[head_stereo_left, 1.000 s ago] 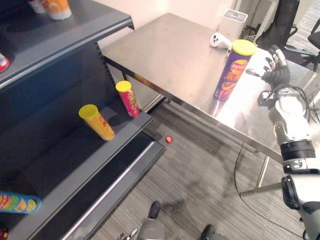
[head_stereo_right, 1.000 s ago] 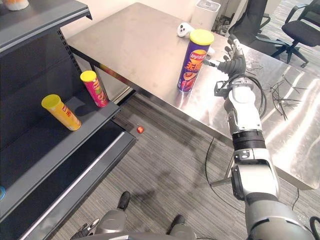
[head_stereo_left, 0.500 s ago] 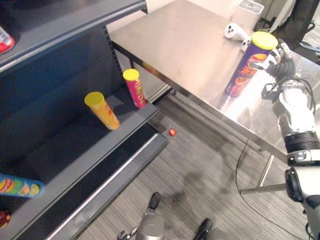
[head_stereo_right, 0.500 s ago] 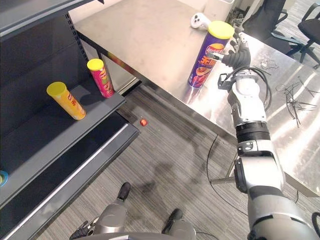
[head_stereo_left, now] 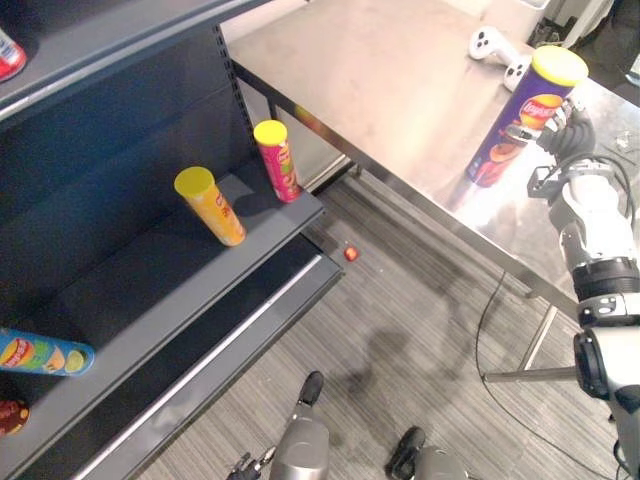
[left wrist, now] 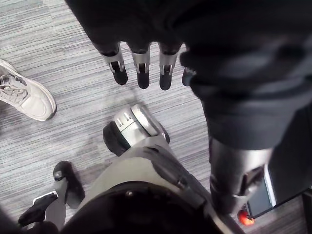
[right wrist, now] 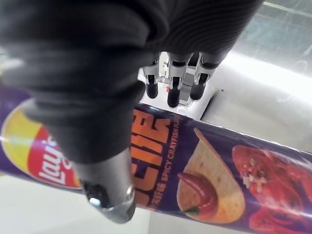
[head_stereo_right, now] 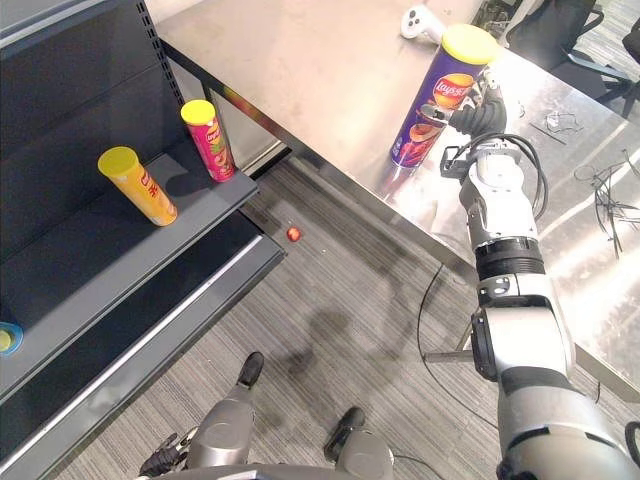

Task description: Put the gum and the chips on the shelf.

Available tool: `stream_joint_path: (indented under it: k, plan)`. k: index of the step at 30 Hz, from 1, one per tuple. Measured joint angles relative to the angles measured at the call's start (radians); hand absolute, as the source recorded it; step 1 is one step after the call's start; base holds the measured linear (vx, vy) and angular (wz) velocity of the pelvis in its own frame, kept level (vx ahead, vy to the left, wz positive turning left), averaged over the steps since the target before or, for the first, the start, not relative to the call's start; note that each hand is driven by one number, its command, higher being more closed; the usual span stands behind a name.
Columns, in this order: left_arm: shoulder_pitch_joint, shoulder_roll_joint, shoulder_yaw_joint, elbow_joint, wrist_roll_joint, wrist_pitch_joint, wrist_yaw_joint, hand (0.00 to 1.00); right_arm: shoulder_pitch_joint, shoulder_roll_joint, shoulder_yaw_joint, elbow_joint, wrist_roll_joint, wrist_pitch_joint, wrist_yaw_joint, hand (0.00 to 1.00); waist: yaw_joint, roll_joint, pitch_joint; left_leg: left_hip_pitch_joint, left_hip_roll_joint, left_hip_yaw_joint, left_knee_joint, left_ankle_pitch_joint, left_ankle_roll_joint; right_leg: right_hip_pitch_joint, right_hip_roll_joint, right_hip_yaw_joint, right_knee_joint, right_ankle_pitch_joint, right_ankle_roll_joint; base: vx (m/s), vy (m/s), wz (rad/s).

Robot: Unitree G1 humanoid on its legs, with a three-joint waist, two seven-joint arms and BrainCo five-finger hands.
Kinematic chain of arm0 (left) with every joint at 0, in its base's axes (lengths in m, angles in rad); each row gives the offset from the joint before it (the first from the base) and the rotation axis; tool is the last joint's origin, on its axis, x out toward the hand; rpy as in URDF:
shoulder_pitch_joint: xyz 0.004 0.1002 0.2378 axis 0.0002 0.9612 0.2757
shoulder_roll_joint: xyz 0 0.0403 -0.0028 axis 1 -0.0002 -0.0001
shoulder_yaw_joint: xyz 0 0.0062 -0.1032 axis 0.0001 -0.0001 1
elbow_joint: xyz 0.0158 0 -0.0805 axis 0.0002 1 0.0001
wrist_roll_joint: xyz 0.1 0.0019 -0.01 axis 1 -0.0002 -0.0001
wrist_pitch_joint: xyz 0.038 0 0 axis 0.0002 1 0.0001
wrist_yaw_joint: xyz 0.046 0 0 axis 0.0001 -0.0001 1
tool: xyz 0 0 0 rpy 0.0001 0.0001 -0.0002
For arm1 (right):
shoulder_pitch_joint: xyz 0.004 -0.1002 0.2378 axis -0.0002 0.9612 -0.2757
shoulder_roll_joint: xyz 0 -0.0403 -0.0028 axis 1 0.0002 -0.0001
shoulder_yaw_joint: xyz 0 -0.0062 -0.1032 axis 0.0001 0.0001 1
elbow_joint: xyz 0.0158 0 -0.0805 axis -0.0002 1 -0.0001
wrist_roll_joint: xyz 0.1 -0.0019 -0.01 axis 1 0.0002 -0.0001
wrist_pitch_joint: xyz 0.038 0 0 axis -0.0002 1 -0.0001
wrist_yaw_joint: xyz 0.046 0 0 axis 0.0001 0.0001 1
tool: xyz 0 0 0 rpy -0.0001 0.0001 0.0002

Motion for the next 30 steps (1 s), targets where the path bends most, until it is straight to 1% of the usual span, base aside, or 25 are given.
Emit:
stream_joint_path:
  k: [5, 10, 15, 19, 21, 23, 27, 30]
  plan:
    - [0.000, 0.001, -0.001, -0.007, 0.000, -0.002, 0.000, 0.00, -0.018, 0.000, 0.000, 0.023, 0.000, -0.027, -0.023, 1.00, 0.003, 0.000, 0.022, 0.000, -0.009, -0.013, 0.000, 0.000, 0.008, 0.000, -0.013, -0.008, 0.023, -0.014, 0.002, -0.02, -0.016, 0.08]
    - [0.000, 0.005, -0.002, -0.009, 0.000, -0.001, -0.001, 0.00, -0.023, 0.000, 0.000, 0.024, -0.002, -0.045, -0.024, 1.00, 0.015, -0.004, 0.033, -0.001, -0.010, -0.015, 0.000, 0.000, 0.008, -0.001, -0.014, -0.008, 0.025, -0.015, 0.001, 0.00, -0.003, 0.01]
    - [0.000, 0.011, -0.011, -0.009, 0.000, -0.001, -0.001, 0.00, -0.023, 0.000, 0.004, 0.024, -0.009, -0.054, -0.023, 1.00, 0.015, -0.006, 0.035, -0.001, -0.009, -0.014, 0.000, -0.001, 0.008, -0.003, -0.013, -0.006, 0.028, -0.019, -0.003, 0.00, 0.000, 0.00]
    - [0.000, 0.012, -0.011, -0.009, 0.000, -0.001, -0.001, 0.00, -0.022, 0.002, 0.012, 0.024, -0.010, -0.073, -0.024, 1.00, 0.015, -0.007, 0.038, -0.001, -0.009, -0.008, 0.000, -0.001, 0.009, -0.007, -0.013, 0.001, 0.028, -0.020, -0.004, 0.00, -0.014, -0.04]
    - [0.000, 0.016, -0.019, -0.011, 0.000, 0.000, -0.001, 0.00, -0.022, 0.003, 0.026, 0.021, -0.010, -0.088, -0.025, 1.00, 0.015, -0.012, 0.040, -0.001, -0.008, 0.002, 0.000, -0.002, 0.010, -0.013, -0.012, 0.010, 0.028, -0.019, -0.004, 0.01, -0.012, -0.09]
    - [0.000, 0.024, -0.021, -0.018, 0.000, 0.001, 0.000, 0.00, -0.020, 0.004, 0.027, 0.014, -0.010, -0.092, -0.027, 1.00, 0.014, -0.017, 0.043, 0.000, -0.008, 0.004, 0.000, -0.002, 0.010, -0.013, -0.012, 0.012, 0.028, -0.019, -0.004, 0.00, -0.008, -0.03]
    - [-0.001, 0.028, -0.021, -0.028, 0.000, 0.002, 0.003, 0.00, 0.018, 0.004, 0.027, -0.051, -0.018, -0.100, -0.031, 1.00, 0.011, -0.023, 0.045, 0.002, -0.010, 0.005, 0.000, 0.001, 0.006, -0.013, -0.010, 0.037, 0.028, -0.019, -0.005, 0.01, -0.005, 0.01]
    - [0.000, 0.031, -0.021, -0.027, 0.002, 0.004, 0.004, 0.00, 0.072, 0.016, 0.027, -0.162, -0.021, -0.097, -0.019, 1.00, 0.007, -0.028, 0.044, 0.017, -0.007, 0.017, -0.001, 0.002, 0.004, -0.013, 0.000, 0.079, 0.020, -0.018, -0.005, 0.03, -0.020, -0.08]
